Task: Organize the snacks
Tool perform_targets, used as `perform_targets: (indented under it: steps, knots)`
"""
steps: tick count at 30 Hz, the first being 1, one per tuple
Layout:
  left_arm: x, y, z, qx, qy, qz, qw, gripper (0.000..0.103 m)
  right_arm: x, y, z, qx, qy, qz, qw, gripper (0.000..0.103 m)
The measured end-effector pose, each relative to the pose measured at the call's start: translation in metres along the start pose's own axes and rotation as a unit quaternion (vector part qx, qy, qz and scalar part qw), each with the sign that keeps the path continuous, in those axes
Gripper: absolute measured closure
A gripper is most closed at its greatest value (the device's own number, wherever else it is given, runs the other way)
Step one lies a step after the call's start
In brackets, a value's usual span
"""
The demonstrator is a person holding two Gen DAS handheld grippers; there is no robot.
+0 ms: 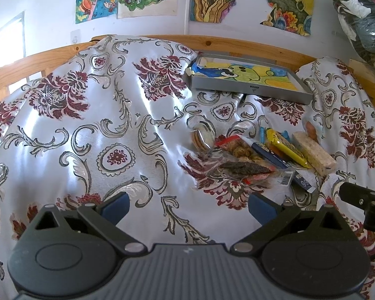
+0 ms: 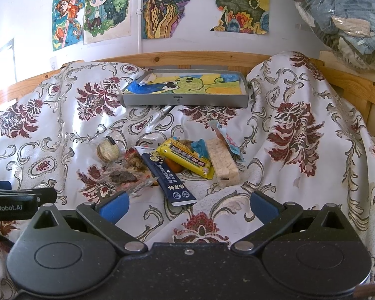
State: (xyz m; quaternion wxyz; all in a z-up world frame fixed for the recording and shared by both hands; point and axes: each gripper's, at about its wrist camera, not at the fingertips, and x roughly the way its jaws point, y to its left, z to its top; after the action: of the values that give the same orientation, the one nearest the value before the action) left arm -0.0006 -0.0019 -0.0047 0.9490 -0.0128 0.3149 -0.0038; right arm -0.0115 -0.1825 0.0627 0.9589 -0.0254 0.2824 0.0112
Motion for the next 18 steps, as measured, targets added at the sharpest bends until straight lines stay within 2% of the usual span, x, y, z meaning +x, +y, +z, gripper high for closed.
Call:
perform_targets:
  steps: [18]
  knots:
    - [0.0076,0.0001,0.0006,-0.004,0.015,-0.004,0.9999,0.0,-0.0008,-0.0014,0.0016,0.004,-0.002,-0.011,1.0,0.001]
